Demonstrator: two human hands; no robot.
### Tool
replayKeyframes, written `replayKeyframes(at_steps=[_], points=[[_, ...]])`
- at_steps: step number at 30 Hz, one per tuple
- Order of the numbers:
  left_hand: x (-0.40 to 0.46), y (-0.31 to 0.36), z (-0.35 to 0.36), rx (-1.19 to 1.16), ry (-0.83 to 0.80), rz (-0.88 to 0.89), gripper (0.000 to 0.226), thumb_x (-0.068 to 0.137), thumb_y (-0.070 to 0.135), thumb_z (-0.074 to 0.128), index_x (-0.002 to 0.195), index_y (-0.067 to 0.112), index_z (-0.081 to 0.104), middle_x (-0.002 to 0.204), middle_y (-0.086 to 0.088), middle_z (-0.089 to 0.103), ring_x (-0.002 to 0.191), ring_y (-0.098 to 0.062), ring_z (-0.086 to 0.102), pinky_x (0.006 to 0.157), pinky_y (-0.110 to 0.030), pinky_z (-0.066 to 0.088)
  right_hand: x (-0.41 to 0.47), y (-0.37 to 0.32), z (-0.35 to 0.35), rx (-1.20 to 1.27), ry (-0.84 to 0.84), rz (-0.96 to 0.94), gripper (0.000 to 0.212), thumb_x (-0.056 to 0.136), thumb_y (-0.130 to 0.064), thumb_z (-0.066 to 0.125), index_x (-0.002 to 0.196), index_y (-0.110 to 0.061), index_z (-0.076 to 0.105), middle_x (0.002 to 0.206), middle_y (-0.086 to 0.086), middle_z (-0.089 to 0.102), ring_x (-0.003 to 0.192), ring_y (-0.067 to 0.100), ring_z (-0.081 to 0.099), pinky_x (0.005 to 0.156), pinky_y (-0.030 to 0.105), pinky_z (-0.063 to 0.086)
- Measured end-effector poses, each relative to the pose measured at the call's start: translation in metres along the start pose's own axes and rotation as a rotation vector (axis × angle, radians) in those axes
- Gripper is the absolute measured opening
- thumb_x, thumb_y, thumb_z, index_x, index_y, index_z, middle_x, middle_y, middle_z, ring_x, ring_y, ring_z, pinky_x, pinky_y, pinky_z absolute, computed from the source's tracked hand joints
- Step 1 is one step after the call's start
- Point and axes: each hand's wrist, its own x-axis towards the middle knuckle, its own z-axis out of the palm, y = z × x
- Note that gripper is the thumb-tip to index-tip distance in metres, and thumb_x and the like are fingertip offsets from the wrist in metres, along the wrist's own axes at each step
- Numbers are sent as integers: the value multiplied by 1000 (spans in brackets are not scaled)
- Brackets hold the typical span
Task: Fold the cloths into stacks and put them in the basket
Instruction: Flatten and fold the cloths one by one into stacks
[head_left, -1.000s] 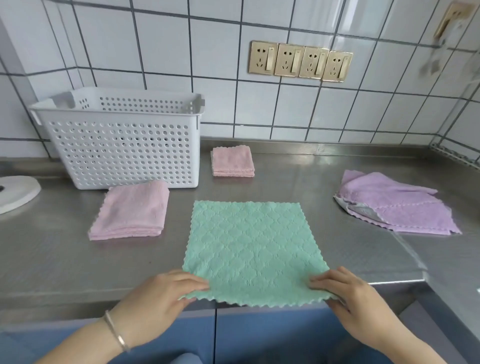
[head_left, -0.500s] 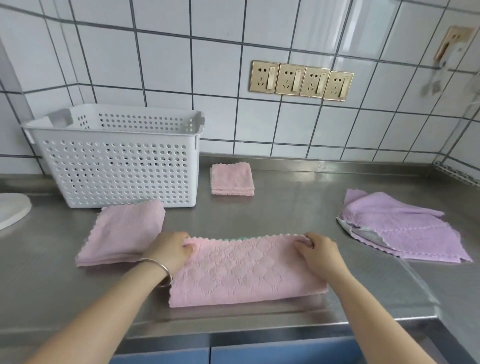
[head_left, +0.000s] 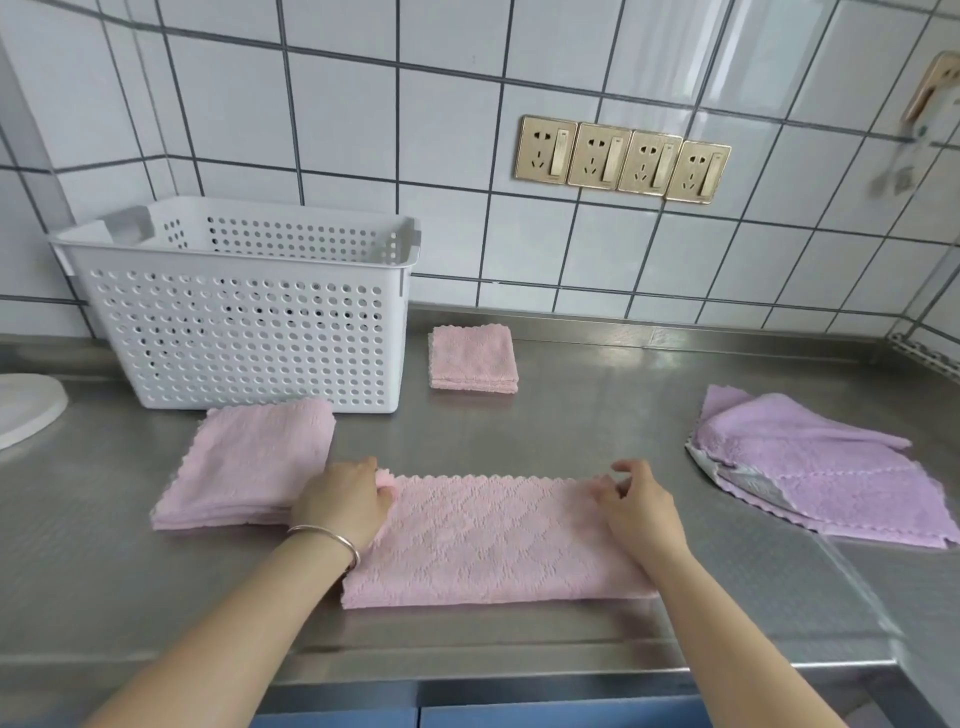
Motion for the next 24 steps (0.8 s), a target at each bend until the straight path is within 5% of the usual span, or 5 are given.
replayKeyframes(at_steps=[4, 8, 12, 21, 24], points=[[-10, 15, -5, 34, 272, 252, 40, 63, 33, 74, 97, 14, 65, 97, -10, 65, 90, -34, 64, 67, -38, 54, -19, 1, -14, -22, 101, 33, 59, 86, -45, 56, 131, -10, 41, 115, 7, 55, 107, 27, 54, 86, 37, 41], [-30, 57, -2, 17, -184, 420, 61, 86, 63, 32, 141, 38, 29, 155, 10, 20, 146, -20, 12, 115, -52, 14, -52, 5, -16, -241, 3, 100, 68, 81, -52, 56, 132, -11, 38, 132, 8, 47, 119, 27, 49, 92, 36, 41], [-43, 71, 8, 55, -456, 402, 74, 83, 73, 25, 146, 41, 2, 157, 11, -15, 144, -22, -20, 113, -60, -12, -67, 5, -11, -343, -73, 166, 55, 75, -45, 54, 117, -10, 46, 118, 6, 55, 110, 27, 53, 87, 33, 44], [-47, 67, 18, 94, -426, 399, 77, 80, 76, 23, 145, 43, -4, 156, 11, -21, 144, -22, -23, 113, -59, -12, -76, -1, -15, -269, -115, 264, 28, 78, -40, 55, 85, -12, 57, 94, 6, 62, 86, 28, 57, 68, 27, 41], [-41, 72, -1, -40, -440, 404, 66, 86, 66, 32, 144, 36, 24, 159, 6, 5, 147, -21, 2, 117, -46, 3, -80, -12, -6, -184, 85, 102, 9, 81, -17, 51, 86, -13, 57, 94, 7, 61, 75, 26, 49, 63, 28, 37]])
